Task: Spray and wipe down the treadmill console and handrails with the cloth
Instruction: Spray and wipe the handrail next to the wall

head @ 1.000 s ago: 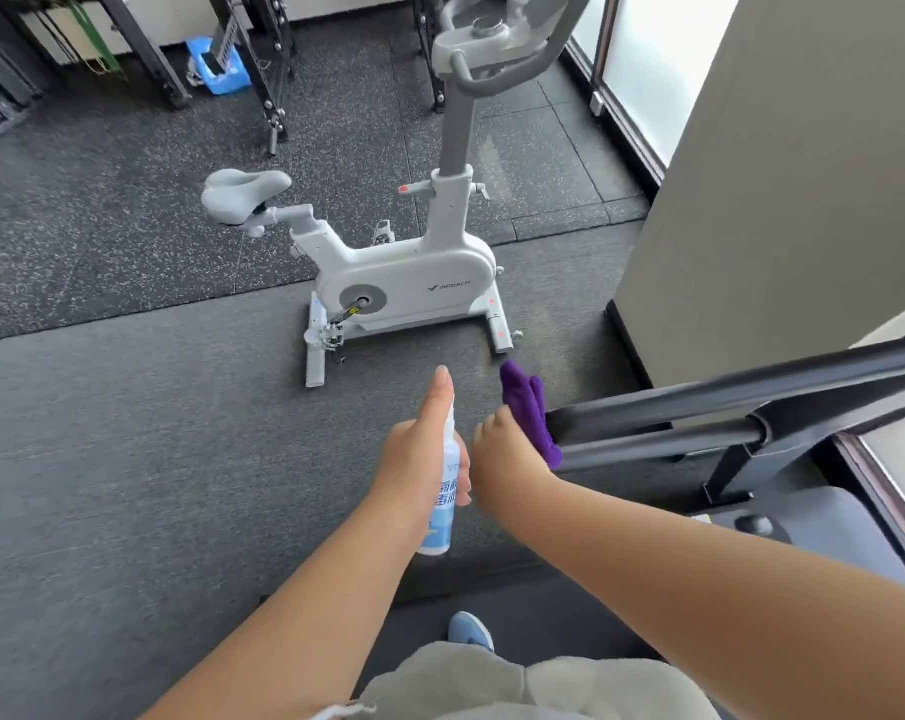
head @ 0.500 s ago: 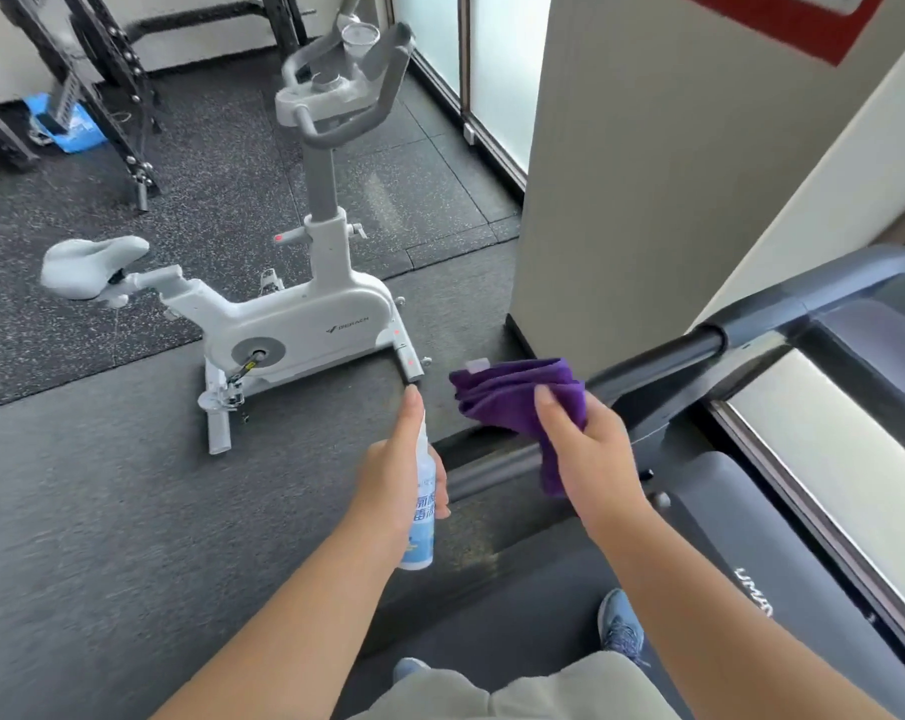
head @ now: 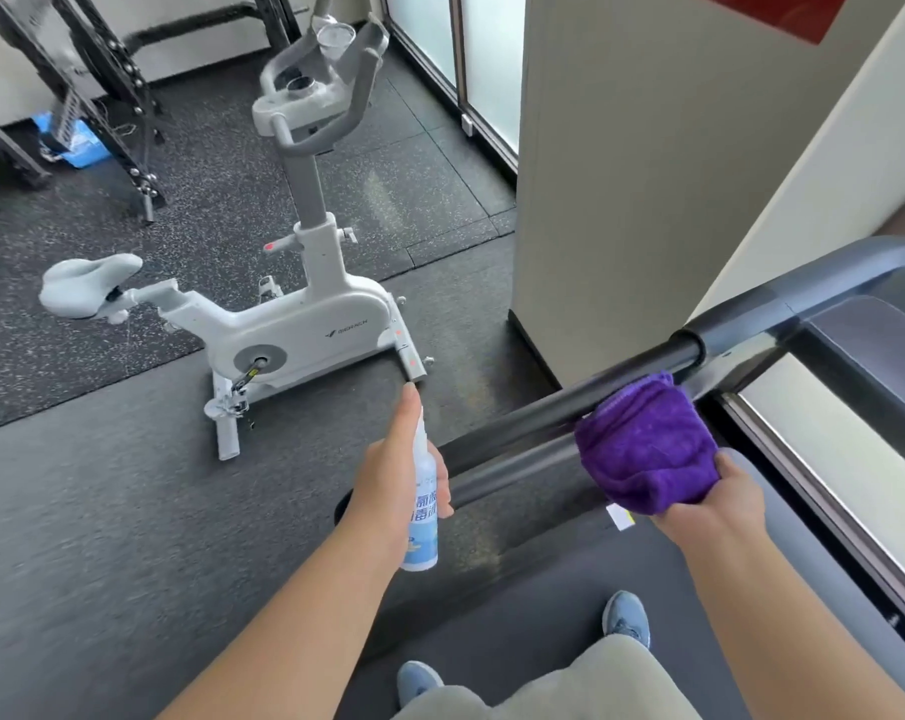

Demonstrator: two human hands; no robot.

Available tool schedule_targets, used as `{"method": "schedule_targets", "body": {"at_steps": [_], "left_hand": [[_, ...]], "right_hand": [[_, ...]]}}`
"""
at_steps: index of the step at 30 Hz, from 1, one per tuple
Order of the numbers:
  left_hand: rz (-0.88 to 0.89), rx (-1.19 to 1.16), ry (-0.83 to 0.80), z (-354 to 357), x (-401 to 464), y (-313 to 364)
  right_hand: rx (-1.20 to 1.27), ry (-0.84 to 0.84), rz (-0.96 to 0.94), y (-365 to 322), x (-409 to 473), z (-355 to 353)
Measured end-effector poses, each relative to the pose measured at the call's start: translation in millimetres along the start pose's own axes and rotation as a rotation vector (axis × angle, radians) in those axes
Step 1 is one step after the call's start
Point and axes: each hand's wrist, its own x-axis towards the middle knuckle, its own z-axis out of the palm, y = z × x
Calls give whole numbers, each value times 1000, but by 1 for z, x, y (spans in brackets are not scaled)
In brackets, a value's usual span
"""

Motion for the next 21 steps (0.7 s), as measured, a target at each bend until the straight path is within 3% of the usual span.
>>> {"method": "schedule_targets", "body": {"at_steps": [6,13,21], "left_hand": [[-12,14,15,14,1,2],[8,54,44,18,-7,2],[-13,61,75,3,-17,-3]], "right_hand": [[6,108,76,1,17,-17],[159,-148,88,-12,32,30],[280,-227,200,5,37,52]]}}
